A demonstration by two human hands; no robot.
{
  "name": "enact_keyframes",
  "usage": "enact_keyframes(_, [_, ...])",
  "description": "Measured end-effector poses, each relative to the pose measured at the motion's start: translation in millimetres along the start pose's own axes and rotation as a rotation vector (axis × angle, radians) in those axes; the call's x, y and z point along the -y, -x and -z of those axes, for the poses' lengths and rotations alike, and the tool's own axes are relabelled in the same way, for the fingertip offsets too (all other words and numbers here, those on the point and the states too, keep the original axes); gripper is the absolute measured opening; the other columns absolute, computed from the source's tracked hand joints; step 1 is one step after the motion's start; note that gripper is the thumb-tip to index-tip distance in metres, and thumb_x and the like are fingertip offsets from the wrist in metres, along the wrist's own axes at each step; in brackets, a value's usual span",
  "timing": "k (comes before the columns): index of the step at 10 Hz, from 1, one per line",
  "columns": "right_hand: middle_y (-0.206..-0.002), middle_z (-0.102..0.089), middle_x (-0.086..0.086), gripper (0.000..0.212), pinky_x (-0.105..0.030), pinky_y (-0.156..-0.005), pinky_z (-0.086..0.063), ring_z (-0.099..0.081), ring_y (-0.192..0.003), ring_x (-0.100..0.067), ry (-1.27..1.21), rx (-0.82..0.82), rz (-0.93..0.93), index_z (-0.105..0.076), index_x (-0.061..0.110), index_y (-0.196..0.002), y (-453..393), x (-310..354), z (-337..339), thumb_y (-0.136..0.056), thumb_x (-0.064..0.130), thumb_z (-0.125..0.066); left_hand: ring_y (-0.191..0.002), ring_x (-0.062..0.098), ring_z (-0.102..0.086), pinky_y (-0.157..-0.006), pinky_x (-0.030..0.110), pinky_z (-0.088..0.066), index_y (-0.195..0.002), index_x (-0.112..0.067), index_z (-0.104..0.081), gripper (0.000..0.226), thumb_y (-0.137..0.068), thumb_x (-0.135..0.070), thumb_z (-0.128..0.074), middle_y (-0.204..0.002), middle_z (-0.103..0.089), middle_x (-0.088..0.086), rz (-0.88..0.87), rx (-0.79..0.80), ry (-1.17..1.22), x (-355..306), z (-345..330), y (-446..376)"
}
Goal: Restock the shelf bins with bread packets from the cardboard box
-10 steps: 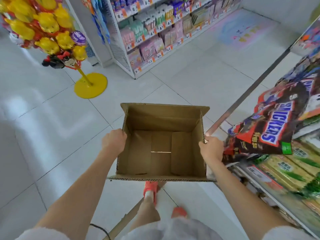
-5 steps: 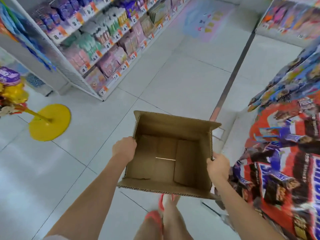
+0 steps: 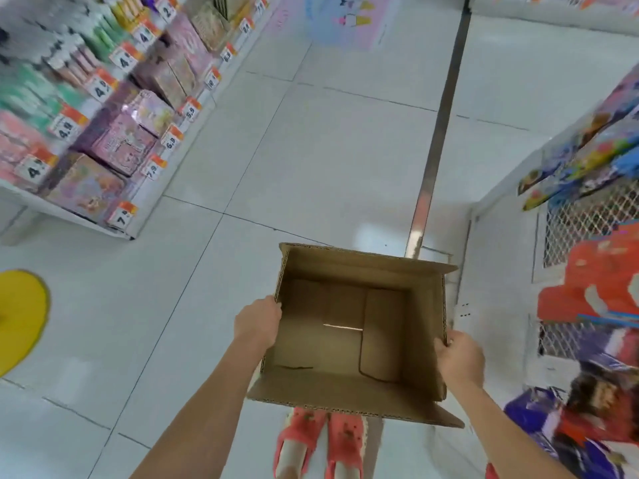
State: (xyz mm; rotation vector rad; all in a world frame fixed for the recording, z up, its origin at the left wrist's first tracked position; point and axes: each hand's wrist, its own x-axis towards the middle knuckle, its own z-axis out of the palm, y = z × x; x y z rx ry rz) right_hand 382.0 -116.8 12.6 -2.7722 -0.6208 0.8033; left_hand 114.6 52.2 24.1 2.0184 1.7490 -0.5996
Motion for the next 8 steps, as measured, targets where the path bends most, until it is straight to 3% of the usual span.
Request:
enact_keyframes(1, [-0.081,-0.065,-0.02,0.007,-0.028,-0.062,-0.04,-0.06,-0.074,-0.034,-0.028,0.018,-0.024,-0.065,0.009,-0.089,-35,-13,-35,-0.091,0.014,-0.06,-0.095,0.028,-0.061,-0.072,0.032,-0.046,-0.111,-0.011,-0.053,0.034,-0.104,-0.03,-0.026,-0.106,-0.063,0.008,-0.025,0.001,-0.007,-2,-34,-42])
enact_keyframes(2, [-0.086,-0.065,-0.018,0.007,-0.035,-0.068,-0.047,-0.06,-0.08,-0.034,-0.056,0.035,-0.053,-0.066,0.012,-0.096,-63,-21,-65,-0.091,0.015,-0.062,-0.091,0.028,-0.06,-0.07,0.032,-0.045,-0.106,-0.012,-0.053,0.034,-0.104,-0.033,-0.027,-0.102,-0.063,0.009,-0.034,-0.016,0.015,-1,-64,-78])
enact_keyframes(3, [-0.115,-0.065,-0.019,0.033,-0.038,-0.085,-0.049,-0.061,-0.103,-0.036,-0.055,0.057,-0.071,-0.061,0.008,-0.123,-81,-27,-90,-0.091,0.017,-0.061,-0.091,0.028,-0.06,-0.07,0.033,-0.045,-0.109,-0.012,-0.054,0.034,-0.104,-0.033,-0.027,-0.103,-0.063,0.009,-0.05,-0.017,-0.002,-3,-89,-102])
enact_keyframes(6, [-0.114,-0.065,-0.02,0.033,-0.036,-0.087,-0.047,-0.059,-0.105,-0.037,-0.028,0.129,-0.024,-0.057,0.003,-0.126,-91,-18,-106,-0.094,0.013,-0.055,-0.093,0.028,-0.061,-0.071,0.032,-0.046,-0.113,-0.009,-0.051,0.027,-0.103,-0.028,-0.035,-0.105,-0.061,0.011,-0.033,0.029,-0.083,-10,-101,-134])
enact_keyframes(7, [-0.121,-0.062,-0.021,0.047,-0.038,-0.095,-0.046,-0.057,-0.112,-0.034,-0.103,0.213,-0.054,-0.045,0.004,-0.138,-89,-16,-101,-0.095,0.021,-0.055,-0.092,0.028,-0.06,-0.071,0.033,-0.046,-0.112,-0.01,-0.047,0.019,-0.101,-0.023,-0.04,-0.103,-0.059,0.01,-0.038,0.033,-0.107,-11,-89,-130])
enact_keyframes(8, [-0.133,-0.053,-0.018,0.051,-0.04,-0.102,-0.039,-0.05,-0.123,-0.032,-0.222,0.135,-0.184,-0.04,0.006,-0.141,-72,-9,-82,-0.096,0.025,-0.052,-0.091,0.028,-0.059,-0.067,0.032,-0.044,-0.115,-0.011,-0.045,0.019,-0.097,-0.017,-0.043,-0.104,-0.057,0.009,-0.04,-0.005,-0.098,-10,-65,-124])
